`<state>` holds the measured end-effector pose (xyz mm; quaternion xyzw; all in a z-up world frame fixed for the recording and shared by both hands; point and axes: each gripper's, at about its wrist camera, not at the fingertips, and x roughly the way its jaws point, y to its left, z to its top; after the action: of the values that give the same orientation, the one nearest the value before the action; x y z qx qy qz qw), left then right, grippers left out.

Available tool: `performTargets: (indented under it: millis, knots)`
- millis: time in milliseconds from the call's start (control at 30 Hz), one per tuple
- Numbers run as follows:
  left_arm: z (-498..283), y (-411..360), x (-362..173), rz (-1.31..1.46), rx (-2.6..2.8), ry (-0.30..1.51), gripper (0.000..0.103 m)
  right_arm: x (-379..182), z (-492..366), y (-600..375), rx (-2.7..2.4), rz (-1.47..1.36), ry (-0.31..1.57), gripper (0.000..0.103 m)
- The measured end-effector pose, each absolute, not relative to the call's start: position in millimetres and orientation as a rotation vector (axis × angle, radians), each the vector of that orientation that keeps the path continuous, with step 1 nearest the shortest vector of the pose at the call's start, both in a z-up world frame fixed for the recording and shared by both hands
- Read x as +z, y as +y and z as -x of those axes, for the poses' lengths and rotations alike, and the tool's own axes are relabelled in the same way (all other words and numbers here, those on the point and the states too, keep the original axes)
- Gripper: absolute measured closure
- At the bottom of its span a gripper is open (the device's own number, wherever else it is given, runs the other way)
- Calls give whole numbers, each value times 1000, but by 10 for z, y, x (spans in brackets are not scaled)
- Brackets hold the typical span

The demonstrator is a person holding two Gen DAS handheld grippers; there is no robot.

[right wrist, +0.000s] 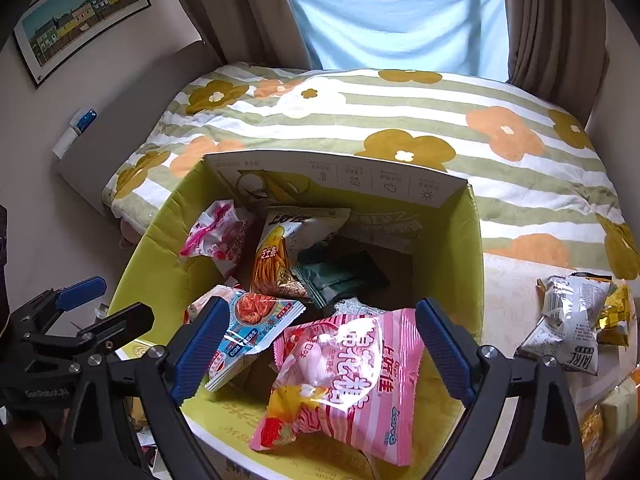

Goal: Organize snacks
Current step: 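Open the right tool to drop the green packet into the box, then move both tools from the box back toward the remaining snacks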

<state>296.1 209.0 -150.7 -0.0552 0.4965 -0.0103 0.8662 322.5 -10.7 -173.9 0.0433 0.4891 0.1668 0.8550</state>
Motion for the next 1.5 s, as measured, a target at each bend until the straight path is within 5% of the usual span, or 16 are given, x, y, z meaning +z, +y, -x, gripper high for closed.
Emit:
performTargets:
  millis: [733, 1500]
  knots:
    - [-2683, 1340, -1077, 31, -302, 916, 1, -1187, -2474, -708, 163, -139, 909, 10]
    - [-2672, -598, -1267, -2, -444, 981, 1, -1357, -1937, -2712, -42, -249, 949, 10]
